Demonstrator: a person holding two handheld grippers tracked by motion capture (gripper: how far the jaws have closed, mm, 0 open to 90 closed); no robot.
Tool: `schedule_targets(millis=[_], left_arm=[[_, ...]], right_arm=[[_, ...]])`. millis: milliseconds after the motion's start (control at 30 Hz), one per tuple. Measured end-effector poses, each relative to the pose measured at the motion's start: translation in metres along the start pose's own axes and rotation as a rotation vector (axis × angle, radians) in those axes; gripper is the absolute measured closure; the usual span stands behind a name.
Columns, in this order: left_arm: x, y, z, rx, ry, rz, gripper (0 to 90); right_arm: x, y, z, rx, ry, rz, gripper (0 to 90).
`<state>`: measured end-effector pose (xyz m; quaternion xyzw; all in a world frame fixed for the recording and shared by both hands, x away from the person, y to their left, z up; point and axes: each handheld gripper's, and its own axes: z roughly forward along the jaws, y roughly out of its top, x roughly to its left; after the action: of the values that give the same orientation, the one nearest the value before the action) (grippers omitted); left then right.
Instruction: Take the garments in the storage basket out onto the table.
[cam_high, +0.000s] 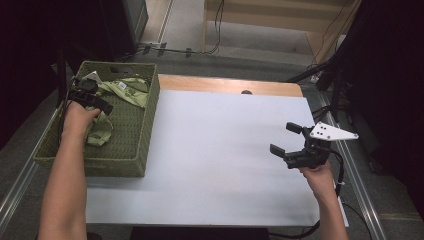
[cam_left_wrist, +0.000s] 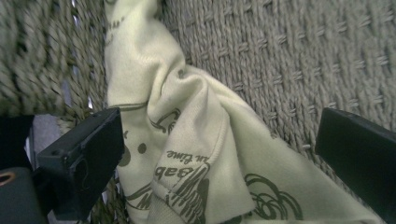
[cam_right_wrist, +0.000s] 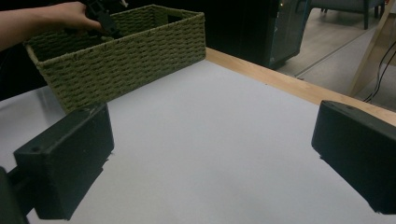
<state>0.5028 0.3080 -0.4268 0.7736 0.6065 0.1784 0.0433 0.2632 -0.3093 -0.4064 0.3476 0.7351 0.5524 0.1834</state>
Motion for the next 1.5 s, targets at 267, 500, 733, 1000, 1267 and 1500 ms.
schedule_targets(millis=[267, 500, 733, 1000, 1267, 1500], left_arm=[[-0.006, 0.003, 0.005, 0.047, 0.013, 0.03, 2.2], [-0.01, 0.003, 0.012, 0.111, 0.046, 0.055, 2.9], [-0.008, 0.001, 0.021, 0.159, 0.039, 0.06, 7.9], [-0.003, 0.002, 0.026, 0.171, 0.0, 0.033, 11.1], [0.003, 0.001, 0.033, 0.169, -0.073, -0.027, 14.1], [0.005, 0.001, 0.032, 0.187, -0.092, -0.031, 21.8]], right_arm=[[0.001, 0.0, 0.001, 0.002, 0.004, 0.0, 0.0], [0.001, 0.0, 0.002, 0.007, 0.005, -0.002, 0.0], [0.001, -0.001, 0.002, 0.008, 0.007, -0.001, 0.0], [0.002, -0.001, 0.004, 0.012, 0.011, -0.006, 0.0], [0.002, -0.001, 0.004, 0.015, 0.012, -0.007, 0.0], [0.002, -0.001, 0.003, 0.013, 0.012, -0.005, 0.0]])
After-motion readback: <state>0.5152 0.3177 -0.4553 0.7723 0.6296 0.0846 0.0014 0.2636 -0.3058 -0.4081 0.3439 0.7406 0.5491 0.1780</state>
